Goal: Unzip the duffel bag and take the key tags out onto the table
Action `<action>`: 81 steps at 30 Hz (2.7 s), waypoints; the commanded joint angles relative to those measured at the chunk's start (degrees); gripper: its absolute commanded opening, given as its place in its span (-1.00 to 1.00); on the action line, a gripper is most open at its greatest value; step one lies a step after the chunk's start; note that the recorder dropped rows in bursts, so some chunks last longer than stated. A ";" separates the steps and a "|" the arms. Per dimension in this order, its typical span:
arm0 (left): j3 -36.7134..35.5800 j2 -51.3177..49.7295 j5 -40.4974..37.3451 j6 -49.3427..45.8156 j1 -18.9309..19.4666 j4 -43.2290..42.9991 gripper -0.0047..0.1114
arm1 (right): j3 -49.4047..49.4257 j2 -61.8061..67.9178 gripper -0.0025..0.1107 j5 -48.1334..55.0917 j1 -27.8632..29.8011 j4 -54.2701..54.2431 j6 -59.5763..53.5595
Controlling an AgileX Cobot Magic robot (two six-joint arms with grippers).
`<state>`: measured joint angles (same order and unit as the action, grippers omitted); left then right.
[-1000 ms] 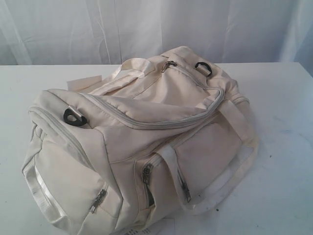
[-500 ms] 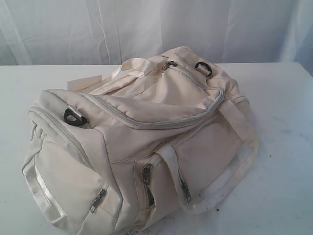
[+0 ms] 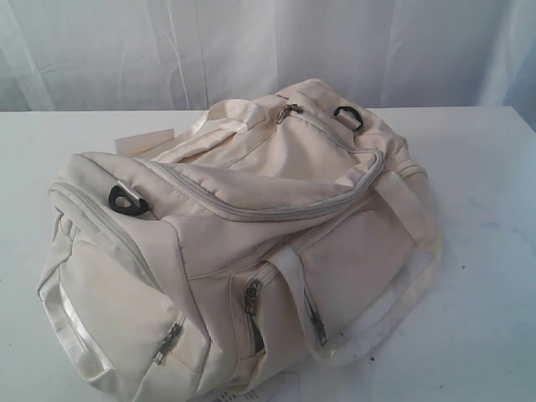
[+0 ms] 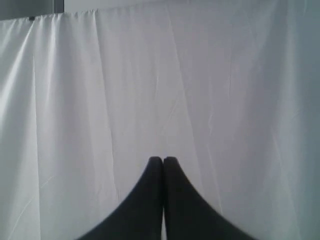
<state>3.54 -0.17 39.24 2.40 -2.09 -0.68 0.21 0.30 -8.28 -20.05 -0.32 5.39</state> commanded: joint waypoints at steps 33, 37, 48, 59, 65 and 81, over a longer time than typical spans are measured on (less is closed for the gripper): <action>53.25 -58.14 -76.69 -26.19 -27.45 18.10 -0.92 | -24.92 20.79 -0.96 35.74 0.04 -1.02 6.38; 53.25 -58.23 -77.11 -31.60 -30.02 22.31 -0.92 | -32.43 33.07 -0.96 43.51 0.04 -1.51 -0.66; 53.25 -62.62 -75.62 -36.39 -30.79 23.20 -0.40 | -55.62 67.60 -0.96 63.19 0.04 -17.31 -23.34; 53.25 -74.98 -73.20 -52.31 -35.20 28.58 0.35 | -57.68 72.34 -0.96 64.30 0.04 -18.22 -23.20; 53.25 -75.88 -77.82 -41.06 -35.20 13.36 -0.11 | -57.68 72.34 -0.96 64.17 0.04 -18.22 -23.20; 53.25 -75.88 -94.48 -29.98 -35.20 -4.65 -0.92 | -57.68 72.34 -0.96 61.06 0.04 -18.12 -23.31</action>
<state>57.09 -76.15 -47.24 -28.37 -37.32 -3.63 -57.06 72.80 54.83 -20.05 -18.22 -17.17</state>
